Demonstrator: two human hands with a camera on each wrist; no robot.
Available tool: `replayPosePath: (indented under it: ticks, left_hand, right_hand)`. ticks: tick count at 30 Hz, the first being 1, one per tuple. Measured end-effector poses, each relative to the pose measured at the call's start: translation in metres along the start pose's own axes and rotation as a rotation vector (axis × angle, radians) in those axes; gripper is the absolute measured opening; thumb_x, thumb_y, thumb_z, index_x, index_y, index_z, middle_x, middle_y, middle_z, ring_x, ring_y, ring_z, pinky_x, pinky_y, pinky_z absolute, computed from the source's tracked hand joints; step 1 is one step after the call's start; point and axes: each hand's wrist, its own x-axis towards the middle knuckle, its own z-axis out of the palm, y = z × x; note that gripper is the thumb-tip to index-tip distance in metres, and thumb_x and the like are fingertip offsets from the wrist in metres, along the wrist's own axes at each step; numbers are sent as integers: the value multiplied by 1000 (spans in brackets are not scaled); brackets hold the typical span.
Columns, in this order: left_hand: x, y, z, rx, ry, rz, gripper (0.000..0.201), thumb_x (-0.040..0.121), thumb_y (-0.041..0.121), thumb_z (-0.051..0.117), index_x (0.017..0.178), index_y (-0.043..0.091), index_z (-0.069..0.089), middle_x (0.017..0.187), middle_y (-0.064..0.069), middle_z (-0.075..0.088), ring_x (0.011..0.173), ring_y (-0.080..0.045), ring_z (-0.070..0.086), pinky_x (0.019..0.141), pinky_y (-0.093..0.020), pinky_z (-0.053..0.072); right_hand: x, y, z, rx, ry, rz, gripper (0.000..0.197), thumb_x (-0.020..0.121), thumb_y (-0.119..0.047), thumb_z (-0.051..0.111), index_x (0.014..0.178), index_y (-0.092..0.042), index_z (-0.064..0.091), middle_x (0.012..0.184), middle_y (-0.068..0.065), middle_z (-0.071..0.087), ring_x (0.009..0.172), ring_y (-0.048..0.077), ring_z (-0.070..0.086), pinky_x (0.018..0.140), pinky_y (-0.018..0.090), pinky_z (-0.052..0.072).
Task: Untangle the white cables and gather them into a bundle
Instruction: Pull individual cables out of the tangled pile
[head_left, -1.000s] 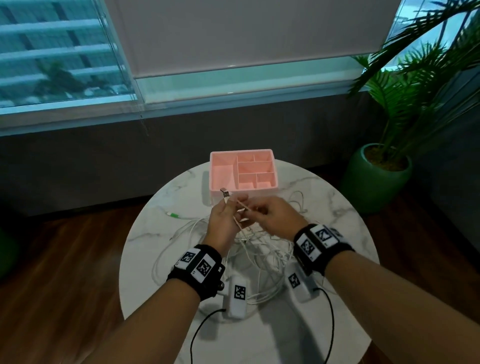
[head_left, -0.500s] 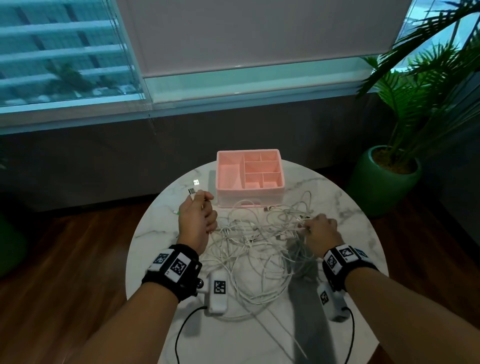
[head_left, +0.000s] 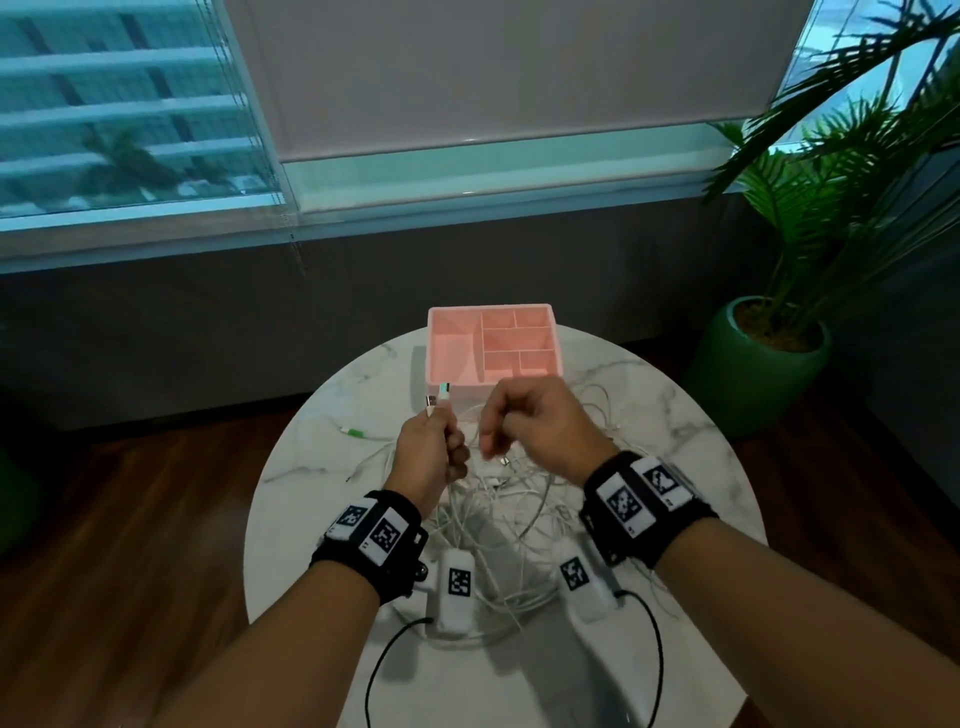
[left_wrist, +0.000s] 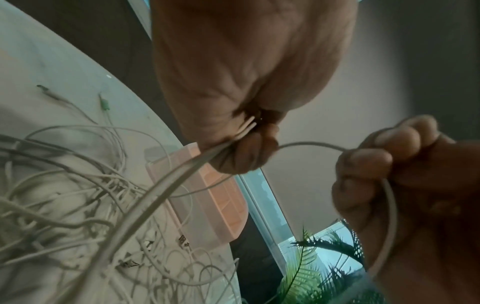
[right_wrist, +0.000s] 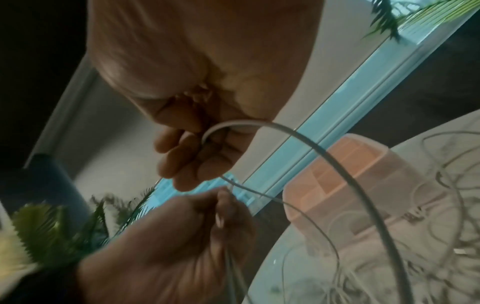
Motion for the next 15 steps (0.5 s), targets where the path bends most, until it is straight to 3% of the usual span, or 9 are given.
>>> replayPosePath:
  ticks: [2, 4, 6, 9, 11, 13, 15]
  left_hand:
    - [-1, 7, 1, -107, 1, -14, 38, 108, 19, 38, 71, 11, 43, 52, -4, 49, 44, -18, 53, 52, -27, 45]
    - [1, 14, 0, -204, -22, -49, 38, 109, 19, 36, 72, 12, 43, 58, -10, 61, 50, -20, 62, 49, -25, 50]
    - [3, 18, -3, -220, -34, -67, 34, 108, 20, 36, 75, 14, 43, 58, -9, 58, 47, -20, 54, 45, -24, 44]
    - [5, 18, -7, -199, -92, -64, 33, 106, 19, 37, 74, 16, 41, 51, 2, 32, 38, -10, 27, 39, -20, 21]
    - [2, 17, -7, -117, -177, -57, 33, 107, 20, 37, 74, 16, 40, 50, 3, 26, 37, -8, 22, 39, -18, 16]
    - [-3, 12, -3, -33, -257, -48, 36, 109, 25, 38, 74, 16, 41, 50, 2, 25, 36, -8, 21, 40, -18, 14]
    - [-6, 7, 2, 41, -310, -31, 36, 109, 29, 40, 75, 15, 43, 51, 1, 26, 36, -9, 21, 42, -18, 14]
  right_hand:
    - [-9, 12, 13, -13, -153, 44, 29, 83, 19, 42, 76, 2, 65, 74, 26, 67, 67, 28, 67, 69, 39, 60]
    - [-17, 32, 22, 4, -281, 98, 29, 78, 17, 43, 73, -1, 65, 67, 22, 66, 64, 31, 66, 67, 45, 58]
    - [-22, 53, 27, 133, -319, 166, 28, 70, 15, 42, 68, -3, 63, 59, 17, 63, 64, 33, 65, 65, 40, 55]
    - [-19, 75, 21, 502, -39, 367, 24, 69, 11, 46, 66, -8, 61, 65, 14, 59, 71, 33, 66, 68, 42, 54]
    - [-11, 85, 13, 618, 132, 476, 9, 88, -5, 56, 83, -8, 63, 82, 13, 60, 75, 31, 67, 68, 43, 55]
    - [0, 92, 8, 592, 157, 608, 30, 100, -35, 53, 103, -7, 63, 92, 16, 66, 76, 33, 68, 66, 41, 56]
    - [12, 93, 6, 561, 104, 661, 43, 101, -46, 49, 120, -8, 57, 93, 19, 70, 77, 36, 70, 66, 41, 55]
